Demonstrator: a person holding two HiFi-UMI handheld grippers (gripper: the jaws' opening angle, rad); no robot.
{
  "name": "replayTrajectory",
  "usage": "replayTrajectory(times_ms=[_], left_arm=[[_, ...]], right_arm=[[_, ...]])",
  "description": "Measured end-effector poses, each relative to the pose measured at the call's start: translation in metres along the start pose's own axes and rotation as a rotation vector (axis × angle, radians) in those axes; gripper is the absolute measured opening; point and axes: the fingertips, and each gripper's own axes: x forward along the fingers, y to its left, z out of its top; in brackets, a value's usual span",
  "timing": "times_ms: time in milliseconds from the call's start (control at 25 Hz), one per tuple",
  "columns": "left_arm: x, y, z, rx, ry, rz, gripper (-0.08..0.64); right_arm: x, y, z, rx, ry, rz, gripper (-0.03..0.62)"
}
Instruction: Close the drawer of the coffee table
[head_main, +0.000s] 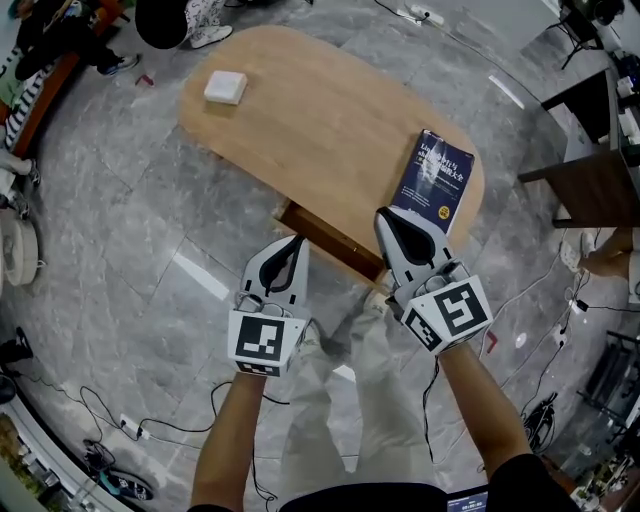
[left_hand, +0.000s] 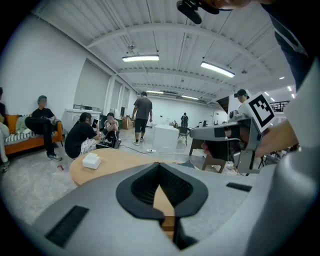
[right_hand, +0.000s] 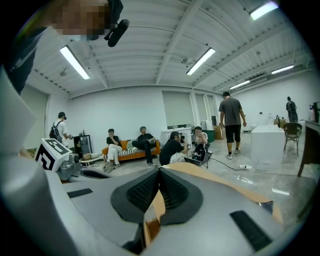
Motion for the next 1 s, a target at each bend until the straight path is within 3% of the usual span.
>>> replayTrajectory(times_ms=[480,1000], left_arm=[[0.010,0.017,-0.040,-0.043,0.011,0.030,-0.003],[0.023,0.024,-0.082,-0.031,0.035,0.027,-0.002]], right_arm=[[0.018,-0.004,-0.037,0.006,0.016,0.005,0.011],[0.037,0.002,-0.072,0.005,0.020,0.028,0.011]])
